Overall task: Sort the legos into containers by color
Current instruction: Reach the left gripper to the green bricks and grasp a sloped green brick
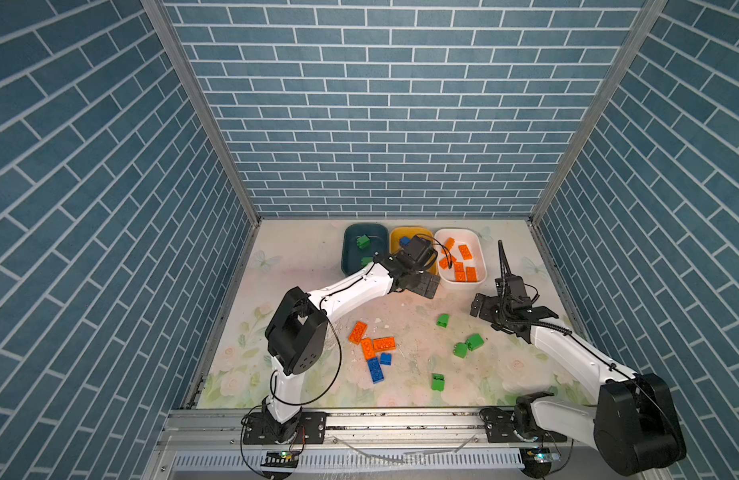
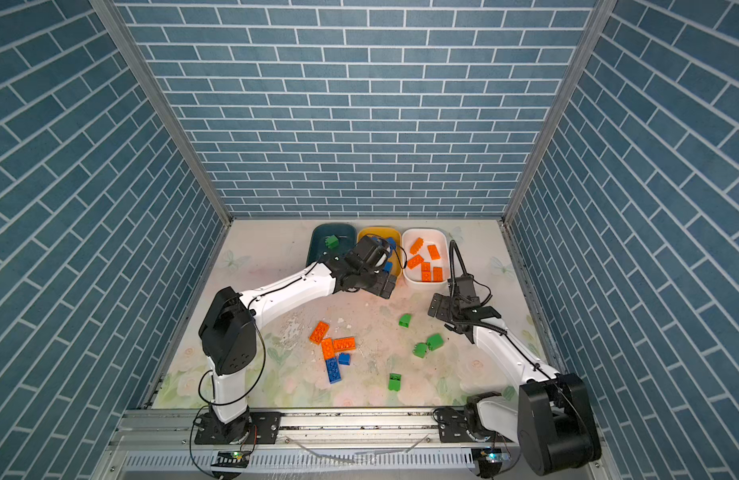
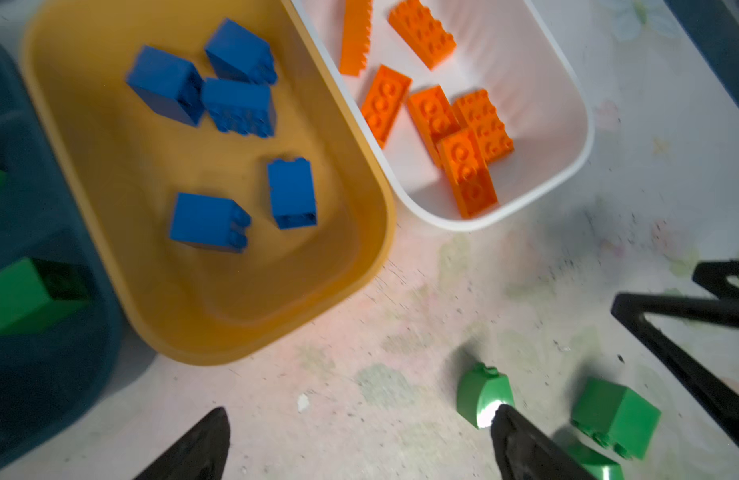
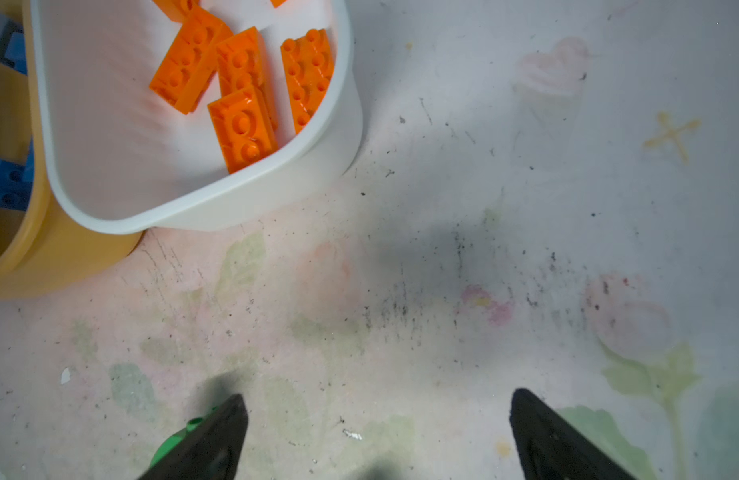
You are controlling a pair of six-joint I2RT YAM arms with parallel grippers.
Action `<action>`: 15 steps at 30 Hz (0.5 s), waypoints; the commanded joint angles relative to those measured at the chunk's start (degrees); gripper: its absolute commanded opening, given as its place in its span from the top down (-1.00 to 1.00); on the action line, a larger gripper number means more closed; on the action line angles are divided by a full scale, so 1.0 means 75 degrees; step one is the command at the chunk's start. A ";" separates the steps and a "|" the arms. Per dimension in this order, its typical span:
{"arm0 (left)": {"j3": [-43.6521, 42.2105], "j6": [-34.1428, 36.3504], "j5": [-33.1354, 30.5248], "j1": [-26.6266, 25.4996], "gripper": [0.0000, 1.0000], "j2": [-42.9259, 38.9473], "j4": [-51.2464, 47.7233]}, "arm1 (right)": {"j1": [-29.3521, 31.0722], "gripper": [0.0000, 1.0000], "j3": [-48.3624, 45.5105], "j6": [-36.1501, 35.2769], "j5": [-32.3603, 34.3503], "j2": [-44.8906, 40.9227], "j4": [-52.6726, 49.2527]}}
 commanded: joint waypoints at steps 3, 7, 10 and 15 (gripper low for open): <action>0.0189 -0.0403 0.0710 -0.0477 -0.77 0.0541 -0.0720 | 0.0033 -0.97 -0.0166 0.0532 0.0634 -0.0286 0.0005; 0.0791 -0.0465 0.0791 -0.0791 -0.64 0.1160 -0.1151 | 0.0024 -0.97 -0.0189 0.0544 0.0787 -0.0367 -0.0016; 0.1398 -0.0462 0.0866 -0.0949 -0.59 0.1760 -0.1551 | 0.0039 -0.97 -0.0202 0.0544 0.0814 -0.0405 -0.0017; 0.2229 -0.0309 0.0737 -0.1165 -0.54 0.2575 -0.1936 | 0.0033 -0.97 -0.0230 0.0545 0.0813 -0.0405 -0.0032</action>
